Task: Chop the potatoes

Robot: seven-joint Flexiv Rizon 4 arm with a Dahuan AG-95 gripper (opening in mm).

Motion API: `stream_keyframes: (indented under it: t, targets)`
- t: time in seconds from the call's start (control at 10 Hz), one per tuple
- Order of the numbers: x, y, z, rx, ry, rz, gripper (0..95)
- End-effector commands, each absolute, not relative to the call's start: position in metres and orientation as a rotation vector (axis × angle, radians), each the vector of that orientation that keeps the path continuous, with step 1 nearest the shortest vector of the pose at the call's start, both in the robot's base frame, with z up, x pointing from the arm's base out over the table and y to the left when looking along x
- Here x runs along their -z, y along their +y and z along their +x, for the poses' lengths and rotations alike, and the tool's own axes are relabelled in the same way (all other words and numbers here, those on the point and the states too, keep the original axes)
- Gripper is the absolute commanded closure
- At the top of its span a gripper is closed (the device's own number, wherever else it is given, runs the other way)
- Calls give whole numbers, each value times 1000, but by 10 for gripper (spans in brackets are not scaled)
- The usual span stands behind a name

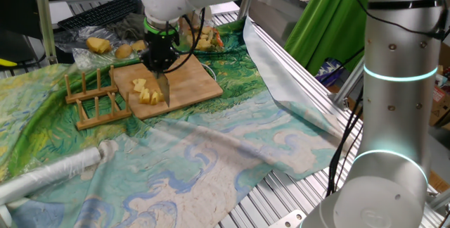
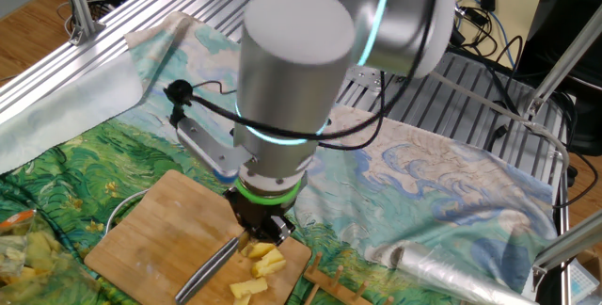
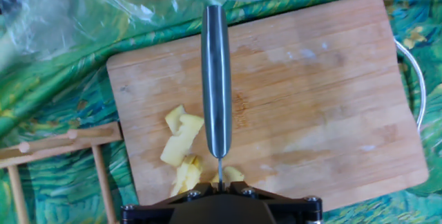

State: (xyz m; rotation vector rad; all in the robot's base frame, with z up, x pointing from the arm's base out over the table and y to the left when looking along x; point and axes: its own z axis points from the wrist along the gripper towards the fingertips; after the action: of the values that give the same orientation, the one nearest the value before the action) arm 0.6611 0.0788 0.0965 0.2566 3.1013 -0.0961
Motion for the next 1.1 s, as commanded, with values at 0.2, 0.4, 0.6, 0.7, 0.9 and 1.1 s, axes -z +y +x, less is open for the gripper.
stream_keyframes:
  t: [0.2,0.4,0.6,0.7,0.9,1.1]
  targets:
    - [-92,82,657,71,3132,257,950]
    - [-92,82,657,71,3140,278,950]
    - [-92,82,657,81,3140,233,950]
    - [-92,82,657,79,3145,163,950]
    - [-92,82,657,51,3135,78,950]
    - [-92,82,657,38,3133,18,950]
